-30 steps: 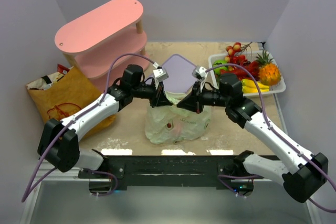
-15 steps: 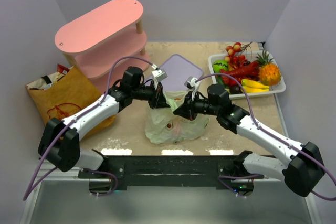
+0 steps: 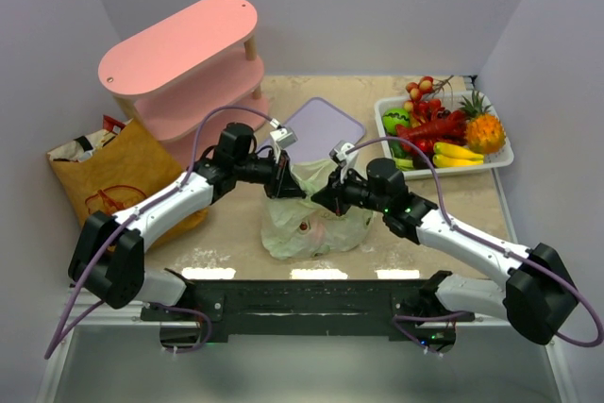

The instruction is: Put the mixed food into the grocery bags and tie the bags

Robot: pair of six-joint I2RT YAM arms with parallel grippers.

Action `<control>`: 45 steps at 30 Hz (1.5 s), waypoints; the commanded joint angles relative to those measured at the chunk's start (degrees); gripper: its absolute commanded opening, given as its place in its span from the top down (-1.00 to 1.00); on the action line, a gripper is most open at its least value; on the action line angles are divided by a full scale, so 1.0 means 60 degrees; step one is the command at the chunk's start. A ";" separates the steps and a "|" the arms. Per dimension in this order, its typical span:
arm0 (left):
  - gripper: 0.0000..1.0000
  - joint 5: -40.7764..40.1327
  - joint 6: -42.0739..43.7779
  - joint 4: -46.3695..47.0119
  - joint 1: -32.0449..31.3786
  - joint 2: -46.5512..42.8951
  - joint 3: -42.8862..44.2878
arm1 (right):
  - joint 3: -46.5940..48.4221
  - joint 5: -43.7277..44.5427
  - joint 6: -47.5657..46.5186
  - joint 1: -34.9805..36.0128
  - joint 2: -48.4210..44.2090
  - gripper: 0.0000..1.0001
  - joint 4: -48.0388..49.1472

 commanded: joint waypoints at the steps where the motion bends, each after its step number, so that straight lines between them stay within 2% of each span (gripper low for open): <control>1: 0.93 0.0841 -0.0389 0.1032 0.0144 -0.0093 0.0019 | -0.0317 0.0467 -0.0291 0.0063 0.0239 1.00 0.0316; 4: 0.74 0.1017 -0.0565 0.1209 0.0145 0.0010 0.0019 | -0.0376 0.0438 -0.0262 0.0136 0.0210 1.00 0.0507; 5: 0.59 0.1061 -0.0696 0.1325 0.0144 0.0039 0.0004 | -0.0419 0.0394 -0.0306 0.0180 0.0152 1.00 0.0552; 8: 0.35 0.1135 -0.0989 0.1633 0.0159 0.0156 -0.0040 | -0.0493 0.0277 -0.0393 0.0268 0.0064 1.00 0.0669; 17: 0.13 0.0827 -0.1429 0.1809 0.0144 0.0405 -0.0113 | -0.0654 0.0145 -0.0613 0.0473 -0.0156 1.00 0.0845; 22: 0.13 0.0622 -0.1663 0.2000 0.0130 0.0406 -0.0157 | -0.0625 0.0086 -0.0745 0.0604 -0.0142 1.00 0.0889; 27: 0.29 0.0417 -0.1942 0.2410 0.0115 0.0405 -0.0260 | -0.0522 0.0027 -0.0936 0.0751 -0.0054 1.00 0.0831; 33: 0.74 0.0344 -0.1869 0.2425 0.0042 0.0420 -0.0392 | -0.0449 0.0072 -0.1126 0.0898 -0.0024 1.00 0.0640; 34: 0.91 0.0358 -0.1797 0.2454 0.0027 0.0406 -0.0392 | -0.0362 0.0057 -0.1170 0.0912 -0.0039 1.00 0.0466; 35: 1.00 0.0358 -0.1723 0.2469 0.0027 0.0319 -0.0406 | -0.0303 0.0042 -0.1199 0.0913 -0.0097 0.96 0.0305; 36: 1.00 0.0315 -0.1621 0.2469 0.0027 0.0245 -0.0406 | -0.0244 0.0013 -0.1258 0.0898 -0.0170 0.87 0.0115; 39: 1.00 0.0402 -0.1007 0.2338 0.0027 -0.0150 -0.0333 | 0.0136 -0.0221 -0.1521 0.0898 -0.0841 0.36 -0.0837; 40: 1.00 0.0373 -0.0613 0.2250 0.0027 -0.0253 -0.0304 | 0.0471 -0.0482 -0.1652 0.0898 -0.1033 0.02 -0.1507; 42: 1.00 0.0344 -0.0216 0.2133 0.0042 -0.0546 -0.0289 | 0.0838 -0.0558 -0.1755 0.0883 -0.1690 -0.34 -0.2329; 45: 1.00 0.0431 0.0502 0.1942 0.0027 -0.0810 -0.0289 | 0.1644 -0.0588 -0.1990 0.0854 -0.2147 -0.57 -0.3091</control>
